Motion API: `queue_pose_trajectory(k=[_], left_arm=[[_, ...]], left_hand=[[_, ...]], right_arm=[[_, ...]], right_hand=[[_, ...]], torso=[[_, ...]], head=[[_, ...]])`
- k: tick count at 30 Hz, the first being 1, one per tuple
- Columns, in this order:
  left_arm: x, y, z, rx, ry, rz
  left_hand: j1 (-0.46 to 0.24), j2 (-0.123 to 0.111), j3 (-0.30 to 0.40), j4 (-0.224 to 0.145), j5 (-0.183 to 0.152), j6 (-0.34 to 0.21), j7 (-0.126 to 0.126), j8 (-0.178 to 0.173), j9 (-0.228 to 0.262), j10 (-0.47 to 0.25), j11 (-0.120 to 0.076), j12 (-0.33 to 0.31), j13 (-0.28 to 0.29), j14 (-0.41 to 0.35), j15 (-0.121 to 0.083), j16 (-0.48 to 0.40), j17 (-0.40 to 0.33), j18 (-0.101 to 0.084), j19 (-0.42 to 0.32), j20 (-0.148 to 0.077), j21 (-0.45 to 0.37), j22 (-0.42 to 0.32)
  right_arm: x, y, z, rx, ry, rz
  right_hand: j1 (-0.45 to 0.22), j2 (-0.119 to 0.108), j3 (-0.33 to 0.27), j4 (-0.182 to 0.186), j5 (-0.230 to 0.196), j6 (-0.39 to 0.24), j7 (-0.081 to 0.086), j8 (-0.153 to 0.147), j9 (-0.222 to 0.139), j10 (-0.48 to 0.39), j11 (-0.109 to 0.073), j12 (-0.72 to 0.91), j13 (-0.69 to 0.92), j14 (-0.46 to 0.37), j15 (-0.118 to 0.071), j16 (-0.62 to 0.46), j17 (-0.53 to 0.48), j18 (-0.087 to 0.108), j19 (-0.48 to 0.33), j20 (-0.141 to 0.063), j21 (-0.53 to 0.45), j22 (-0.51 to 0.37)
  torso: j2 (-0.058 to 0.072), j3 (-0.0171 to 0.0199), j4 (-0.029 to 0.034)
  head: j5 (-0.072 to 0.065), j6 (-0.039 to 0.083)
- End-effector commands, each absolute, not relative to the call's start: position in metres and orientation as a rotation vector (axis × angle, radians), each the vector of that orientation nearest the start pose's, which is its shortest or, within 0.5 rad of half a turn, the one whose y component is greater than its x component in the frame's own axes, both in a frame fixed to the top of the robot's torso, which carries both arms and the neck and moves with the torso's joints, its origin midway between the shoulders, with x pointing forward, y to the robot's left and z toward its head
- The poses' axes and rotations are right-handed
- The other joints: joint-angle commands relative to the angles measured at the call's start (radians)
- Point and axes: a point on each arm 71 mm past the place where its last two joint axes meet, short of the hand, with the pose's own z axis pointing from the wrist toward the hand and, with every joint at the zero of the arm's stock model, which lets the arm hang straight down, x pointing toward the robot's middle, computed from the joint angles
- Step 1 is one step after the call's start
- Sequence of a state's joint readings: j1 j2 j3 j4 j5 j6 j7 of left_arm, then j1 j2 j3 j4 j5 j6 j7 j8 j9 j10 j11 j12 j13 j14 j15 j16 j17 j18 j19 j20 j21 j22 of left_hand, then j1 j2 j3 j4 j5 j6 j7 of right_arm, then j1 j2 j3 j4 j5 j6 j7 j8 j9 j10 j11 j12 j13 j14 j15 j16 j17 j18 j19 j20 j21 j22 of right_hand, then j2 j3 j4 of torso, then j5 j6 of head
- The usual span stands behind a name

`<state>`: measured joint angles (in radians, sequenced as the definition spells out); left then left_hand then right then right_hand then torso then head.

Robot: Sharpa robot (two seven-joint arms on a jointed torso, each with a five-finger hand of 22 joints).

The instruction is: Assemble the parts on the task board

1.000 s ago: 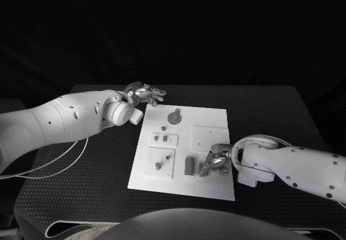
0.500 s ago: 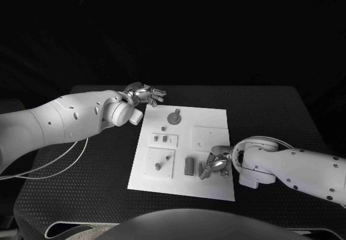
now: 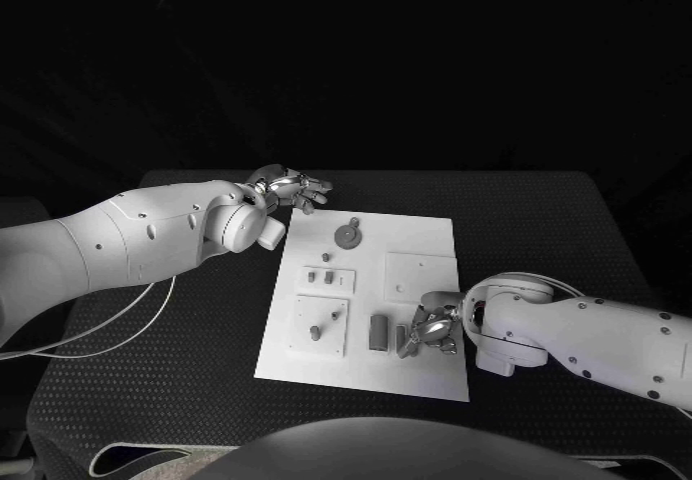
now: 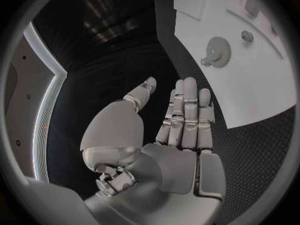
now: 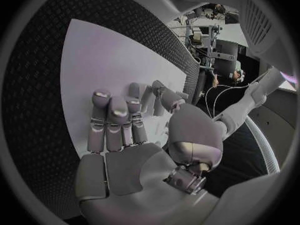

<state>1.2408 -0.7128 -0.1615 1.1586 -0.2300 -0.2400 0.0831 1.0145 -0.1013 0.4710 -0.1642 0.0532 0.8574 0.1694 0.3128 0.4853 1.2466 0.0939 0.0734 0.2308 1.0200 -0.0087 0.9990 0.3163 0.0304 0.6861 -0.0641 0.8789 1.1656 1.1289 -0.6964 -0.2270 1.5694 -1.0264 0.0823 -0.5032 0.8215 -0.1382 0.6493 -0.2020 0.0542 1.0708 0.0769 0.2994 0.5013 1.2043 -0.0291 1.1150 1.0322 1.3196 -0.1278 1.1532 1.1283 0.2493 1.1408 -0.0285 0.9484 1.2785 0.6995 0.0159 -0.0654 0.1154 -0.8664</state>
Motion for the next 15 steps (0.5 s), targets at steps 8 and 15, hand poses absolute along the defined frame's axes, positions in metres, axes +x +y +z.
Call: queue_pose_trajectory(k=[8, 15], left_arm=[[0.5390, 0.2547, -0.2344, -1.022, 1.759, -1.047], [0.5390, 0.2546, -0.2344, -1.021, 1.760, -1.047]], left_hand=[[-0.004, 0.001, 0.000, 0.005, 0.002, -0.005, 0.000, 0.007, -0.002, -0.003, 0.001, 0.002, 0.002, 0.005, 0.001, -0.004, 0.002, -0.005, -0.005, -0.040, -0.005, 0.002], [-0.005, 0.001, 0.000, 0.005, 0.002, -0.005, 0.000, 0.007, -0.002, -0.003, 0.001, 0.002, 0.002, 0.005, 0.001, -0.003, 0.002, -0.005, -0.005, -0.040, -0.005, 0.003]], right_arm=[[0.4035, -0.1382, -0.3169, -0.009, 2.559, 0.471], [0.4040, -0.1387, -0.3173, -0.012, 2.560, 0.473]], right_hand=[[0.023, 0.052, 0.078, -0.019, 0.019, 0.012, 0.001, 0.002, -0.009, 0.008, -0.004, 0.001, -0.001, 0.003, 0.000, 0.000, -0.001, 0.012, 0.003, 0.004, 0.000, 0.003], [0.019, 0.073, 0.105, -0.026, 0.002, 0.016, 0.001, 0.003, -0.013, 0.011, -0.004, 0.000, -0.001, 0.004, 0.002, 0.000, -0.002, 0.012, 0.003, 0.008, 0.001, 0.003]], torso=[[0.001, -0.0001, 0.0014], [0.000, -0.0001, 0.0002]], head=[[0.000, -0.003], [0.001, -0.003]])
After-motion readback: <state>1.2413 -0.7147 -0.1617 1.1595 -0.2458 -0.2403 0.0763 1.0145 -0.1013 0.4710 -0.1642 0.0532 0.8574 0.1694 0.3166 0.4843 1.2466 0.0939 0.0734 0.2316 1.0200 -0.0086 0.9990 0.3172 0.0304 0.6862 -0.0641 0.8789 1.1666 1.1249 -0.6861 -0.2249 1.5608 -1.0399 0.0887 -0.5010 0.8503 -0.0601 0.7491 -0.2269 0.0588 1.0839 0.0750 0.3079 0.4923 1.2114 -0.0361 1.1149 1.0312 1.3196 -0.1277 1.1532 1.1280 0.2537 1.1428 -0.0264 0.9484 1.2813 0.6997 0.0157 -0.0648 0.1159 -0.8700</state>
